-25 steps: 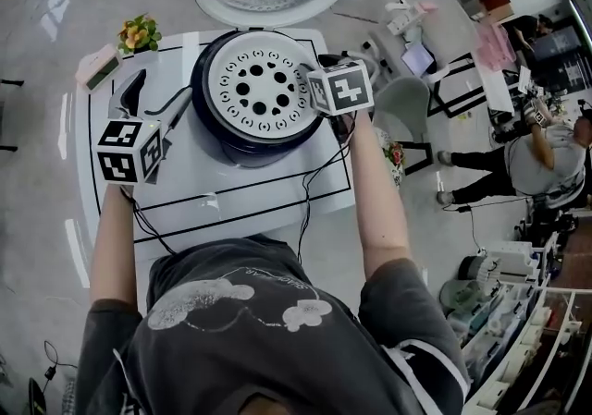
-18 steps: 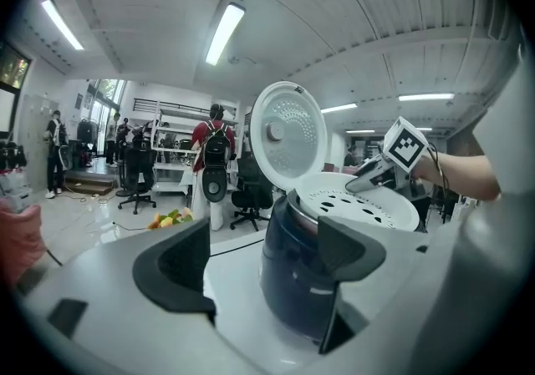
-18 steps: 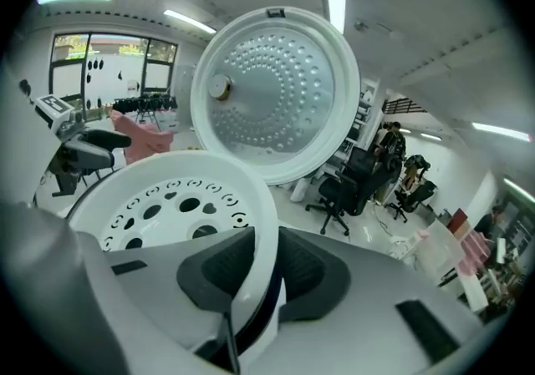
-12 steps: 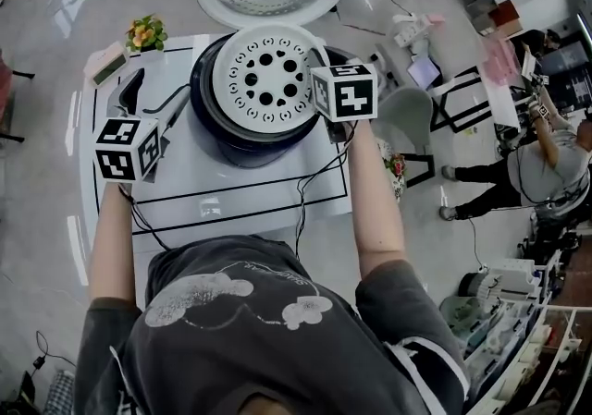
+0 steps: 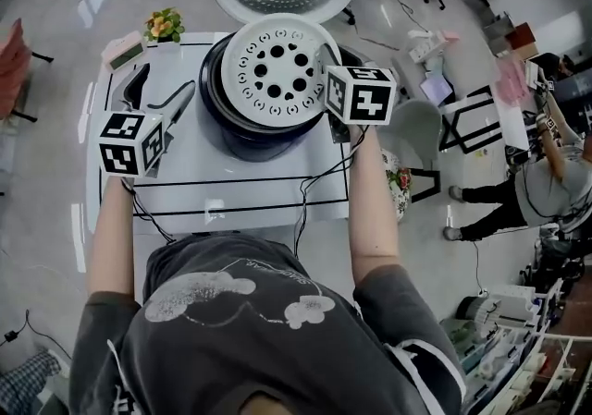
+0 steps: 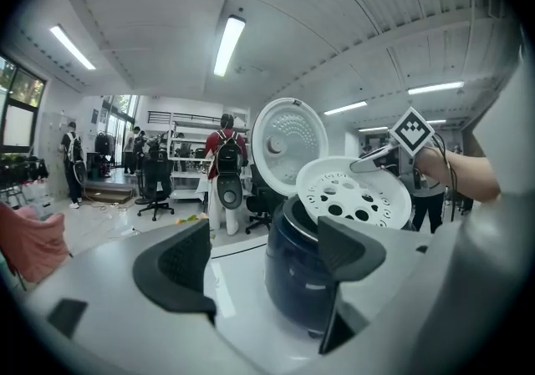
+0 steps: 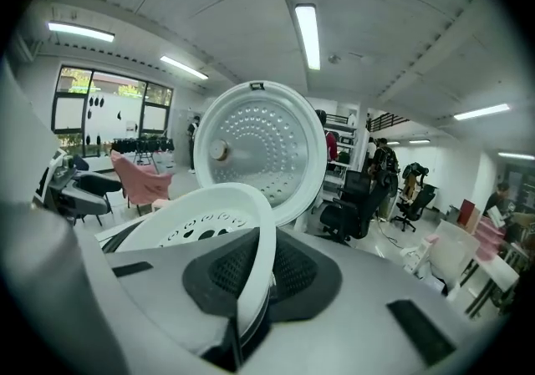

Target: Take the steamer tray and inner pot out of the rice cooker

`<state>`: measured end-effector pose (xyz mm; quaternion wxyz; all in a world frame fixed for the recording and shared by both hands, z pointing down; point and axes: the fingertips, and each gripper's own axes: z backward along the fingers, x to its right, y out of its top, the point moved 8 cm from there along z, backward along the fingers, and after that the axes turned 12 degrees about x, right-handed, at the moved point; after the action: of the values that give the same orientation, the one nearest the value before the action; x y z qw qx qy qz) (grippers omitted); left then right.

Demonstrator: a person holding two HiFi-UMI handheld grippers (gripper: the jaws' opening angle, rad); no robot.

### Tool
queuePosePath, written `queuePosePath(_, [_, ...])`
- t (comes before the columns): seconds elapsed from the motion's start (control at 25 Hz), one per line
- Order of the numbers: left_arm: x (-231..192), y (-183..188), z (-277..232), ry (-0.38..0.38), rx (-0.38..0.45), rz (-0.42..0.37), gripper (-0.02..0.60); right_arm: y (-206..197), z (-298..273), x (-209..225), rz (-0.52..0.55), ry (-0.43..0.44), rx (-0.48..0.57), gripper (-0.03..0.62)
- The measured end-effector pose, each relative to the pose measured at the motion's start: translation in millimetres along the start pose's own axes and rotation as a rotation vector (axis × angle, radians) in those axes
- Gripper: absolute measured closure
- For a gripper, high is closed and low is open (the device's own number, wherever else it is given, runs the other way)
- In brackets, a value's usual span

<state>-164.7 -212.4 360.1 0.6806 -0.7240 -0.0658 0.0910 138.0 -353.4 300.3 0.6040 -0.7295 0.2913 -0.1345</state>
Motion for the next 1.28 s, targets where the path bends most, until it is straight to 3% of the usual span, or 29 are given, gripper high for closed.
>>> queuePosePath(0.16, [1, -1, 24, 0.061, -0.002, -0.002, 0.184, 12, 6, -5, -0.055, 0.039, 0.043, 0.548])
queuePosePath(0.32, [5, -12, 51, 0.16, -0.019, 0.006, 0.184, 14, 1, -17, -0.074, 0.131, 0.07, 0.548])
queuePosePath(0.52, [-2, -24, 93, 0.263, -0.036, 0.011, 0.184, 19, -11, -63, -0.066, 0.257, 0.091, 0.548])
queuePosePath(0.88, [-90, -21, 158, 0.386, -0.053, 0.043, 0.184, 56, -52, -184, -0.057, 0.373, 0.08, 0.548])
queuePosePath(1.28, [-206, -45, 190, 0.369, -0.101, 0.053, 0.184, 53, -114, -296, -0.036, 0.38, 0.033, 0.548])
